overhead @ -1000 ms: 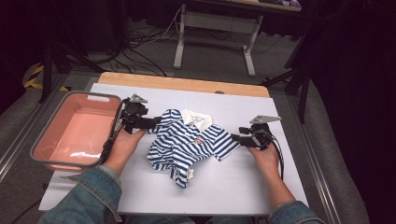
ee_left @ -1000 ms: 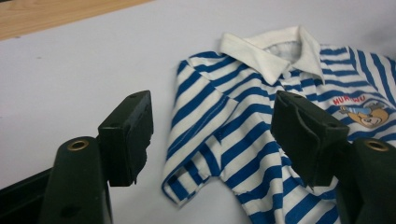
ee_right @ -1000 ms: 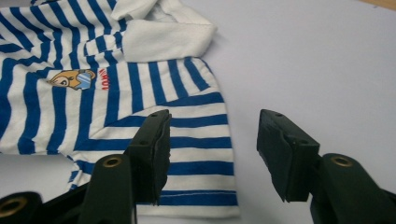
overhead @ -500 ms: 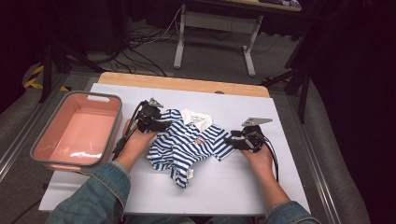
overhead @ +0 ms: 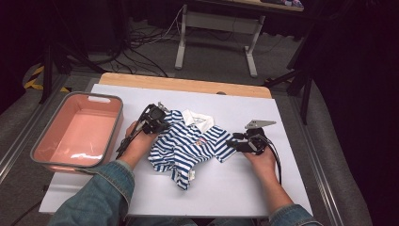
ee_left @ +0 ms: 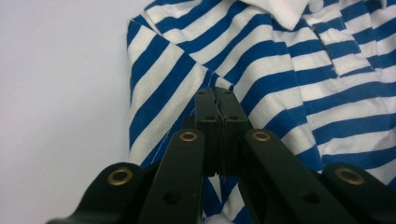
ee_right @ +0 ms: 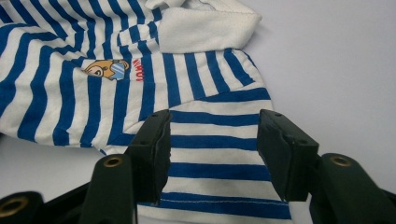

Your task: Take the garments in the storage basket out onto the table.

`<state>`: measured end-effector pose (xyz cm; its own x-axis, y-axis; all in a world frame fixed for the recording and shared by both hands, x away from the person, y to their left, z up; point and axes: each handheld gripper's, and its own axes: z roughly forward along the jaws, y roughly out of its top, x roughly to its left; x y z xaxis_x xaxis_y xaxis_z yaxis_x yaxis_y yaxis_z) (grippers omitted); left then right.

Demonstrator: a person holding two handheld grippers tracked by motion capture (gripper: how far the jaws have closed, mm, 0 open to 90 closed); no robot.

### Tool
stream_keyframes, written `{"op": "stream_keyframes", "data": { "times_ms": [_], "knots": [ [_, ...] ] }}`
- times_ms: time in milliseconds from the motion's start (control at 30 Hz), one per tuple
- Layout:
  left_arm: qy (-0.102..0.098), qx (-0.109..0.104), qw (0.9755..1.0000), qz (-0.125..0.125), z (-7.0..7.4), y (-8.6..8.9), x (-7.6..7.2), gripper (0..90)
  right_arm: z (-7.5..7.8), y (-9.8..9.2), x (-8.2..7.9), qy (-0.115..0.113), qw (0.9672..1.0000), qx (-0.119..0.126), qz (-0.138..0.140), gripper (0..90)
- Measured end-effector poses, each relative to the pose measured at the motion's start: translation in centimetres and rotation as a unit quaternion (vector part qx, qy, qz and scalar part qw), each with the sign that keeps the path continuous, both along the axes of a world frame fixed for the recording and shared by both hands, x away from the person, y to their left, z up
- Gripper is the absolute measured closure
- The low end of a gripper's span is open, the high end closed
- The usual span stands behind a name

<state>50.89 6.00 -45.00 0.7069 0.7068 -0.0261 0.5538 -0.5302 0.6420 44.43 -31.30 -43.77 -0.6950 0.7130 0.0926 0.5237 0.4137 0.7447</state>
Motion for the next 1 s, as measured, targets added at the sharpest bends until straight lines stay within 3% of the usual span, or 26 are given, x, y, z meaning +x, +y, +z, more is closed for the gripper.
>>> {"op": "stream_keyframes", "data": {
  "times_ms": [133, 233, 300, 333, 367, 433, 567, 633, 733, 833, 933, 1000],
  "knots": [
    [-0.023, -0.012, 0.9994, 0.024, 1.1, 1.0, -0.1, 89.5, -0.1, 0.0, 0.0, 0.001, 1.0, 0.001, 0.001, 45.5],
    [-0.039, -0.007, 0.9969, 0.068, 1.9, 1.9, -0.2, 89.4, -0.1, -0.1, 0.0, 0.002, 1.0, 0.002, 0.001, 45.5],
    [-0.052, 0.002, 0.9903, 0.129, 2.4, 2.8, 0.0, 88.9, -0.1, -0.1, -0.1, 0.003, 1.0, 0.004, 0.0, 45.4],
    [-0.056, -0.002, 0.9879, 0.145, 2.5, 3.0, 0.0, 83.8, -0.1, -0.1, 0.0, 0.002, 1.0, 0.003, 0.0, 45.2],
    [-0.062, -0.01, 0.9845, 0.164, 2.8, 3.4, 0.0, 74.2, -0.1, -0.1, -0.1, 0.003, 1.0, 0.003, -0.002, 45.0],
    [-0.071, -0.04, 0.9818, 0.171, 3.2, 4.0, -0.1, 55.9, -0.1, -0.1, -0.1, 0.002, 1.0, 0.002, -0.003, 44.5],
    [-0.073, -0.062, 0.9842, 0.149, 3.4, 4.0, -0.2, 45.0, -0.1, -0.2, 0.0, 0.0, 1.0, 0.001, -0.007, 43.8],
    [-0.062, -0.076, 0.9871, 0.127, 3.1, 3.7, 0.0, 40.1, -0.1, -0.2, 0.0, -0.002, 1.0, 0.001, -0.01, 43.7],
    [-0.047, -0.079, 0.9908, 0.099, 2.1, 2.9, 0.6, 35.5, -0.2, -0.1, 0.2, -0.008, 0.9998, -0.005, -0.017, 43.6],
    [-0.033, -0.05, 0.9959, 0.067, 1.2, 1.7, 1.1, 34.1, -0.4, 0.0, 0.5, -0.007, 0.9995, -0.013, -0.027, 43.7],
    [-0.018, -0.036, 0.9977, 0.054, 0.5, 1.0, 1.5, 35.8, -0.8, 0.2, 1.0, -0.002, 0.9989, -0.029, -0.038, 44.6],
    [-0.011, -0.03, 0.9976, 0.061, 0.2, 0.8, 1.7, 37.4, -1.1, 0.3, 1.3, 0.003, 0.9982, -0.038, -0.045, 45.7]
  ]
}}
